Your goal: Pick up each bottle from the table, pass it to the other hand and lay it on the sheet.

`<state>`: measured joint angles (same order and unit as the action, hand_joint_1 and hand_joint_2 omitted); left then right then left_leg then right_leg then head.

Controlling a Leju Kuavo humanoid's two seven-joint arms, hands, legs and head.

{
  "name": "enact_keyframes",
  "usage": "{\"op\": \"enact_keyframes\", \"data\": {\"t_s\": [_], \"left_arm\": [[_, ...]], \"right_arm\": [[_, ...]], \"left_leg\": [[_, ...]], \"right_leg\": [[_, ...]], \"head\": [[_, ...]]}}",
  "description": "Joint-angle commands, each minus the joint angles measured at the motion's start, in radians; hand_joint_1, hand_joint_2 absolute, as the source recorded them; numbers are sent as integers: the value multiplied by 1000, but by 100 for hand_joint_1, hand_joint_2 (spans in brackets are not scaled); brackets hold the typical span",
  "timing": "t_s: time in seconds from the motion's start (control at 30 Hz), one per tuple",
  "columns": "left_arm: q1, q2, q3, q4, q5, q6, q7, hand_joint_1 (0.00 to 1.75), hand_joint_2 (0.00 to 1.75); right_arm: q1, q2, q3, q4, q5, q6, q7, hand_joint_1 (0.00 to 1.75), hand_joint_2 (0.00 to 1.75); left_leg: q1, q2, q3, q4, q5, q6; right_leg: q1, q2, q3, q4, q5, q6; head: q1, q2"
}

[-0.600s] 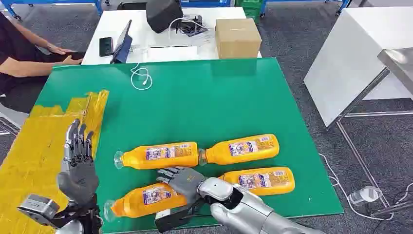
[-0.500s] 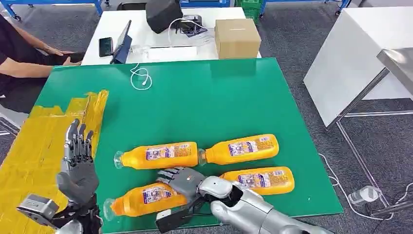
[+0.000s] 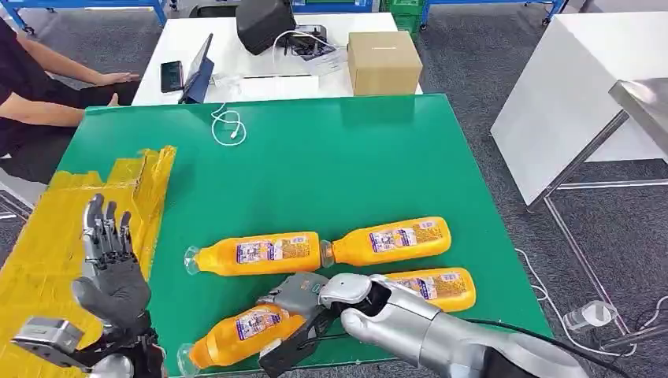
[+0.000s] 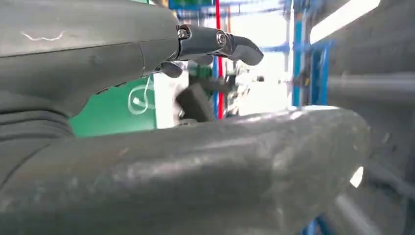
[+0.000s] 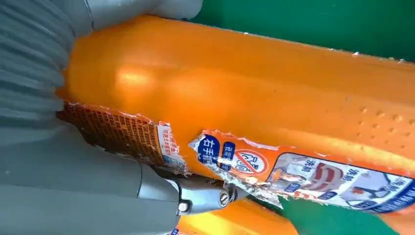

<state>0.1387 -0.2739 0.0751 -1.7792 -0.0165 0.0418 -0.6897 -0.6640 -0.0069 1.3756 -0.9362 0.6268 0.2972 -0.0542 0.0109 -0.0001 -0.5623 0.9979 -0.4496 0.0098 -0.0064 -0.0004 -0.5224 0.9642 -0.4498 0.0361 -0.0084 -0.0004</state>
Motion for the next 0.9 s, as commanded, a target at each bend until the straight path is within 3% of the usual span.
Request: {"op": "enact_keyframes", "data": {"t_s": [0.03,0.13,0.2,0.4,0.43,0.57,0.73,0.9], "left_arm": [[-12,-38,185,-74,129,173,-4,0,0],[-10,-35,193,-74,138,169,-3,0,0],[-5,-43,205,-75,157,185,-4,0,0],[30,-35,197,-69,258,96,70,0,0],[31,-22,178,-53,288,55,132,0,175],[27,-16,162,-29,317,9,143,0,175],[64,51,36,47,460,-301,315,0,175],[104,63,-45,39,471,-408,328,0,175]], "right_arm": [[149,34,-98,181,-156,-185,47,175,175],[153,35,-98,175,-156,-187,47,175,175],[221,30,-212,98,-234,-257,7,175,175],[528,-19,-502,-457,-305,-380,-144,175,175],[574,-10,-543,-524,-296,-391,-172,175,175],[601,-8,-567,-570,-290,-379,-184,175,175],[640,35,-632,-587,-326,-327,-270,175,175],[619,57,-646,-541,-325,-310,-281,175,175]], "left_leg": [[1,0,5,-2,0,0],[1,0,8,-4,1,-1],[1,0,9,-3,1,-2],[2,-4,12,-3,-3,-4],[2,-2,11,-2,-4,-4],[1,-5,3,0,-4,-3],[0,-7,0,-2,-2,-2],[0,-3,-2,-2,-2,-2]], "right_leg": [[1,-1,5,-3,0,-1],[2,-1,6,-4,1,-2],[2,-1,1,-3,1,-2],[4,-5,2,-3,-5,-2],[4,-3,1,-1,-6,-2],[2,-5,6,1,-7,0],[1,-6,2,-1,-6,0],[0,-1,-2,-1,-4,0]], "head": [[0,0],[1,0],[0,0],[1,0],[1,0],[0,0],[0,0],[0,0]]}}
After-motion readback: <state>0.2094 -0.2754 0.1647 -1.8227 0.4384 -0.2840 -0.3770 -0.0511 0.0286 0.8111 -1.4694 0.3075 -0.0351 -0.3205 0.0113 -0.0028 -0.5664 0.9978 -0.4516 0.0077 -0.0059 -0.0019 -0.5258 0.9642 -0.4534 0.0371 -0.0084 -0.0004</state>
